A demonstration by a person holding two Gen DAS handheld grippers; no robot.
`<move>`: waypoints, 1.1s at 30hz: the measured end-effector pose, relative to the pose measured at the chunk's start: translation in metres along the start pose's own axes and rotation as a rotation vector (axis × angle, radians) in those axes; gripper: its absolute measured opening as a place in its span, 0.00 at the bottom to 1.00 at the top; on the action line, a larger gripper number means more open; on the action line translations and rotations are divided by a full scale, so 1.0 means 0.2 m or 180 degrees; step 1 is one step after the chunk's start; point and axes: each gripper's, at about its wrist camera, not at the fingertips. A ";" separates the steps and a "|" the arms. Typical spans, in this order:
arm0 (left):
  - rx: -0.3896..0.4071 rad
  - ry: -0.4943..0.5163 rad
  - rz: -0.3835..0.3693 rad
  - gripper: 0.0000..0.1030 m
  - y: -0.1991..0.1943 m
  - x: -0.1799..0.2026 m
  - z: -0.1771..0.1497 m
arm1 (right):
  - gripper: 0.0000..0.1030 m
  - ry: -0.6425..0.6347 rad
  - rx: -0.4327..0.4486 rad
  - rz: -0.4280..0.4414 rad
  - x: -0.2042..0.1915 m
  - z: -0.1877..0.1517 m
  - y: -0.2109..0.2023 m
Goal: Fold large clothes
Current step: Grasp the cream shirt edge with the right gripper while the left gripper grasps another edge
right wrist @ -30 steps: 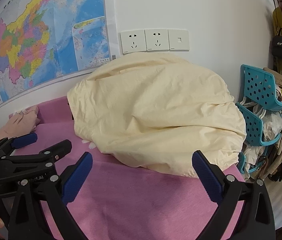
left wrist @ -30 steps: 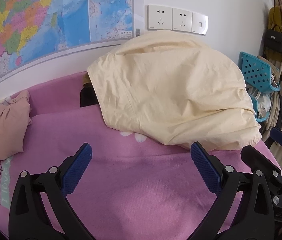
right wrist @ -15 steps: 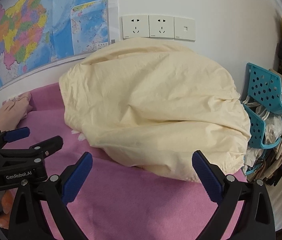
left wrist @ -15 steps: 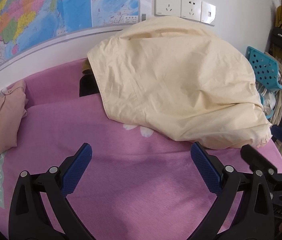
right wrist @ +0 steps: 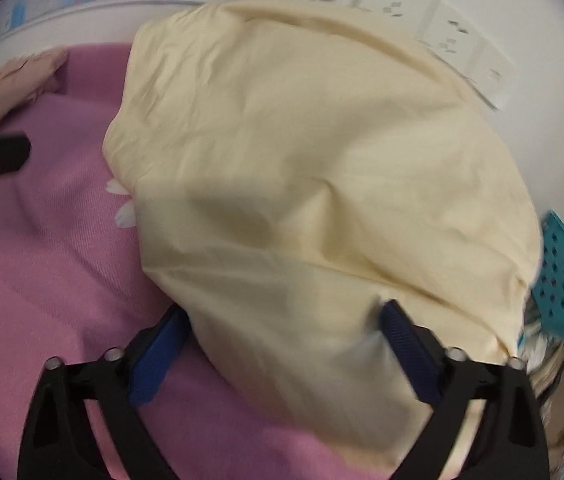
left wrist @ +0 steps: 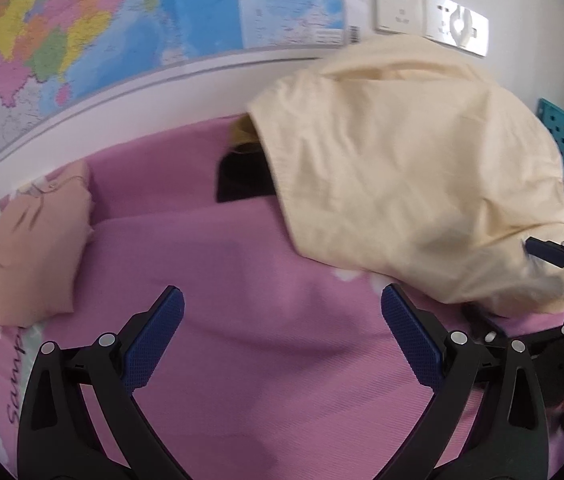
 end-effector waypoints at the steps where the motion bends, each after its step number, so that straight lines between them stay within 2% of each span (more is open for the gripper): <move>1: 0.0008 -0.0004 0.0012 0.95 0.01 -0.02 0.01 | 0.53 -0.0029 0.0011 0.0021 0.01 0.01 0.00; 2: 0.0012 -0.0010 0.0011 0.95 0.02 -0.03 0.02 | 0.25 -0.0066 -0.0008 0.0157 0.02 0.03 0.00; 4: 0.0035 -0.0004 0.0047 0.95 0.03 -0.07 0.05 | 0.03 -0.0056 0.0024 0.0171 0.05 0.05 -0.03; 8: 0.0135 0.0100 0.0131 0.95 0.06 -0.14 0.09 | 0.02 0.0096 0.0441 0.0233 0.17 0.08 -0.26; 12: 0.0238 0.0192 0.0120 0.95 0.10 -0.16 0.17 | 0.02 0.0575 0.0969 0.0239 0.47 0.13 -0.57; 16: 0.0446 0.0343 -0.0143 0.95 0.11 -0.10 0.25 | 0.02 0.1040 0.1380 0.0151 0.80 0.16 -0.82; 19: 0.0682 0.0550 -0.0391 0.95 0.10 -0.01 0.30 | 0.02 0.1168 0.1514 0.0074 0.98 0.21 -0.93; 23: 0.0960 0.0841 -0.0854 0.95 0.09 0.13 0.36 | 0.02 0.1261 0.1609 0.0154 1.13 0.24 -1.00; 25: 0.1066 0.0849 -0.0966 0.95 0.11 0.17 0.40 | 0.02 0.1294 0.1636 0.0186 1.17 0.24 -1.00; 27: 0.1138 0.0821 -0.1183 0.95 0.12 0.19 0.44 | 0.02 0.1299 0.1655 0.0203 1.19 0.26 -1.00; 28: 0.1277 0.0881 -0.1269 0.95 0.10 0.21 0.43 | 0.02 0.1308 0.1666 0.0229 1.19 0.26 -1.00; 31: 0.1602 0.1222 -0.1327 0.95 0.06 0.30 0.41 | 0.02 0.1288 0.1704 0.0292 1.20 0.28 -1.00; 33: 0.1620 0.1422 -0.1442 0.91 0.06 0.36 0.40 | 0.02 0.1325 0.1708 0.0295 1.22 0.29 -0.99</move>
Point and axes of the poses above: each gripper's, at about its wrist camera, not at the fingertips, and y roughly the way its jaws point, x to its right, z to its top, and after that the axes turned 11 degrees about -y, right-handed
